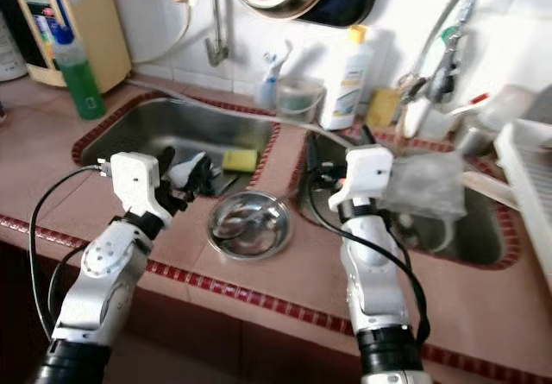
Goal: Kitchen organization
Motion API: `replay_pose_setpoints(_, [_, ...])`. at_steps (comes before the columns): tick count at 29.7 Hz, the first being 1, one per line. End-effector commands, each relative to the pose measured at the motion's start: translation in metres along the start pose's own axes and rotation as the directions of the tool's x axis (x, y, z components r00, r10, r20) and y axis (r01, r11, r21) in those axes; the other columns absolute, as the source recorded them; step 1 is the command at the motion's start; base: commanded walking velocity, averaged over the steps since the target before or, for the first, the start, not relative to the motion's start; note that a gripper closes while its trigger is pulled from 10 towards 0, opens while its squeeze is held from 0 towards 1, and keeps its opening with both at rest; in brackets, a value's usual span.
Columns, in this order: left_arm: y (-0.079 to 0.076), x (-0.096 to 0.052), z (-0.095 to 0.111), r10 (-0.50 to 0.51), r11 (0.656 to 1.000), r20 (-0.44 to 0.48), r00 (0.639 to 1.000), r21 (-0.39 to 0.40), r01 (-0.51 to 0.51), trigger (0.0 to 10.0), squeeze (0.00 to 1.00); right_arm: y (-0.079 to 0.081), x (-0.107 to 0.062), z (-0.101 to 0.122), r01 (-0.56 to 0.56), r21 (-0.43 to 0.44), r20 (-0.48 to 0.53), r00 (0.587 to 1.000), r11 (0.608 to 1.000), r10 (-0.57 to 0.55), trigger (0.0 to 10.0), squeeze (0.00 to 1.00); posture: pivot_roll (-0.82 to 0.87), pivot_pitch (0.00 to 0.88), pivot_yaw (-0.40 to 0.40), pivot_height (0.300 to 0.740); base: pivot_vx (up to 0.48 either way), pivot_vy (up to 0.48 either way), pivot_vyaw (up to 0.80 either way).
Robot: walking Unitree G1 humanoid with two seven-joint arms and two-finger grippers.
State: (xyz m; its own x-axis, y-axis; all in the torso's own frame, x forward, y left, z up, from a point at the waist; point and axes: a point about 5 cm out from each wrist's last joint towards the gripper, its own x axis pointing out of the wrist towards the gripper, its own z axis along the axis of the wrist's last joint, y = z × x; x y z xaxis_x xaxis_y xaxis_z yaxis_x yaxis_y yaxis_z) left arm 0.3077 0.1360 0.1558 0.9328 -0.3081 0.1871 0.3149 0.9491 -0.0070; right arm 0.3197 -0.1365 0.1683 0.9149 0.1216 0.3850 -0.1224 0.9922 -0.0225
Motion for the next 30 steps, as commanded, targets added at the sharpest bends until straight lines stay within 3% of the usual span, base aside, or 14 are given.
replay_pose_setpoints(1, [0.002, 0.002, 0.005, 0.004, 1.0, 0.014, 1.0, 0.012, -0.004, 10.0, 0.0, 0.003, 0.0, 0.002, -0.013, -0.003, 0.006, 1.0, 1.0, 0.013, 10.0, 0.0, -0.04, 0.007, -0.028, 0.74, 0.0, 0.0, 0.0])
replay_pose_setpoints(5, [0.002, 0.001, 0.006, -0.01, 1.0, 0.022, 1.0, -0.009, 0.01, 10.0, 0.0, 0.004, -0.003, 0.001, -0.019, -0.004, -0.005, 1.0, 1.0, 0.019, 10.0, 0.0, -0.04, 0.013, -0.026, 0.74, 0.0, 0.0, 0.0])
replay_pose_setpoints(10, [0.002, -0.002, 0.005, -0.07, 0.995, -0.011, 0.997, 0.065, 0.071, 10.0, 0.0, 0.005, -0.01, -0.002, -0.049, -0.004, -0.031, 0.998, 0.999, 0.048, 10.0, 0.0, -0.04, 0.026, -0.027, 0.74, 0.0, 0.0, 0.0])
replay_pose_setpoints(17, [0.007, -0.006, 0.009, -0.149, 0.981, -0.047, 0.988, 0.115, 0.153, 10.0, 0.0, 0.012, -0.035, -0.008, -0.123, 0.042, -0.112, 0.986, 0.992, 0.127, 10.0, 0.0, -0.05, 0.054, -0.024, 0.74, 0.0, 0.0, 0.0])
replay_pose_setpoints(30, [-0.006, -0.004, 0.016, -0.323, 0.929, -0.095, 0.942, 0.159, 0.334, 10.0, 0.0, 0.026, -0.074, -0.004, -0.208, 0.121, -0.211, 0.95, 0.971, 0.23, 10.0, 0.0, -0.07, 0.102, -0.009, 0.74, 0.0, 0.0, 0.0])
